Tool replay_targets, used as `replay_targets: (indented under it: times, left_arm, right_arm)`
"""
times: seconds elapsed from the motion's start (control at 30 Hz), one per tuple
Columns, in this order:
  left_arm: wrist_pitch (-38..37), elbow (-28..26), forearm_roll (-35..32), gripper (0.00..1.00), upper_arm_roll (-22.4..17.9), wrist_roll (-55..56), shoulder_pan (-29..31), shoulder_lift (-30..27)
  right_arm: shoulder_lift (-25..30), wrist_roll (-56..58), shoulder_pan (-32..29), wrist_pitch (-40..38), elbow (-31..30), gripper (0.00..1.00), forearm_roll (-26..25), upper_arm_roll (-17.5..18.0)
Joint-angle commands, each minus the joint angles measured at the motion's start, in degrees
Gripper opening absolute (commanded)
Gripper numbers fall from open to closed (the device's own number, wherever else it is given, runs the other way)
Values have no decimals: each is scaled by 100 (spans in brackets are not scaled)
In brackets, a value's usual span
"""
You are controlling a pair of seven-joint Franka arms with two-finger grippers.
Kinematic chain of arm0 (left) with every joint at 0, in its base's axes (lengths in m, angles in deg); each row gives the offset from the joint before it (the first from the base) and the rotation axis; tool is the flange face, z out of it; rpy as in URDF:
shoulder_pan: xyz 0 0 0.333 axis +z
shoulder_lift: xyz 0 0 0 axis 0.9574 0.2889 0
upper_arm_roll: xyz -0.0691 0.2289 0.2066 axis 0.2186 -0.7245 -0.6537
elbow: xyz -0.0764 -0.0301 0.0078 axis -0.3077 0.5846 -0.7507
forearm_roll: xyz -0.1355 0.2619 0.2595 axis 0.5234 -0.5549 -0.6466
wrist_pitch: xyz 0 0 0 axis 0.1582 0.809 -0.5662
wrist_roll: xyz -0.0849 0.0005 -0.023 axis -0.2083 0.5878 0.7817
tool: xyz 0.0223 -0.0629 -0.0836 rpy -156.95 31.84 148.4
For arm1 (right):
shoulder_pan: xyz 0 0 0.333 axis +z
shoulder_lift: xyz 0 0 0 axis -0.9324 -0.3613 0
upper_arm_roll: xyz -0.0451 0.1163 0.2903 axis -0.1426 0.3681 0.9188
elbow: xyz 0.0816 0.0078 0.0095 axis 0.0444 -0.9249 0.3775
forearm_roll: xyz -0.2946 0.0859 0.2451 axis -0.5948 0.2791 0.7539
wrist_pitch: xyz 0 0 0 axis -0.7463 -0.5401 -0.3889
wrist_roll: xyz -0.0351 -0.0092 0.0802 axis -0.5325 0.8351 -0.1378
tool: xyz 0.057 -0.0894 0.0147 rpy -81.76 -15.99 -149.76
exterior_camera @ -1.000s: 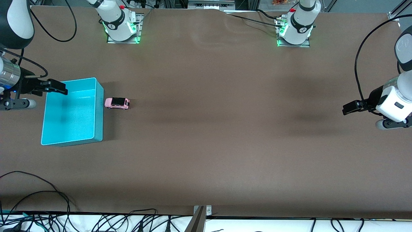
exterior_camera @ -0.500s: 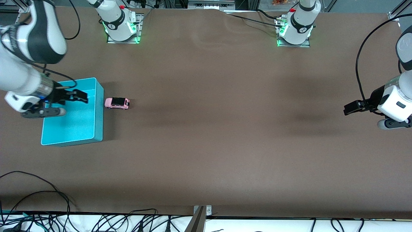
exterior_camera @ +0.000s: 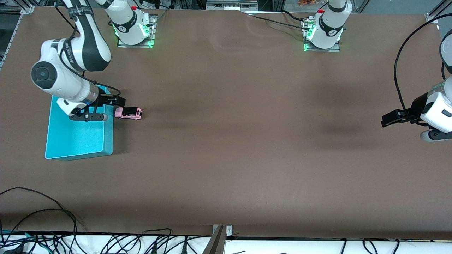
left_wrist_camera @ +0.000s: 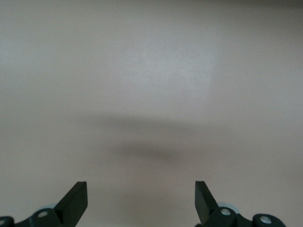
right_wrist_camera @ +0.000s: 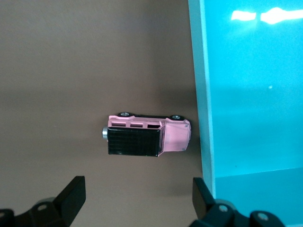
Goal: Wind and store pink jeep toy
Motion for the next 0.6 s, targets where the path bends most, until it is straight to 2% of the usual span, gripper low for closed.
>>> replay_targets:
  times: [0.0,0.13,0.23,0.57]
  left_arm:
    - [2,-90,-78,100,48,-105,35,-49]
    - [11,-90,-78,100,48,-105,35,-41]
    - [2,-90,-78,100,48,-96,26,-41]
    - [2,-99,-78,100,48,-61,34,-32]
  right_arm:
    - [265,-209,-30,597,-598,100,95,39]
    - [248,-929,-30,1115,-905,100,77,48]
    - [248,-1404,-30,1546,-1134,100,86,197]
    - [133,-4023,-30,1996,-1319,100,95,312]
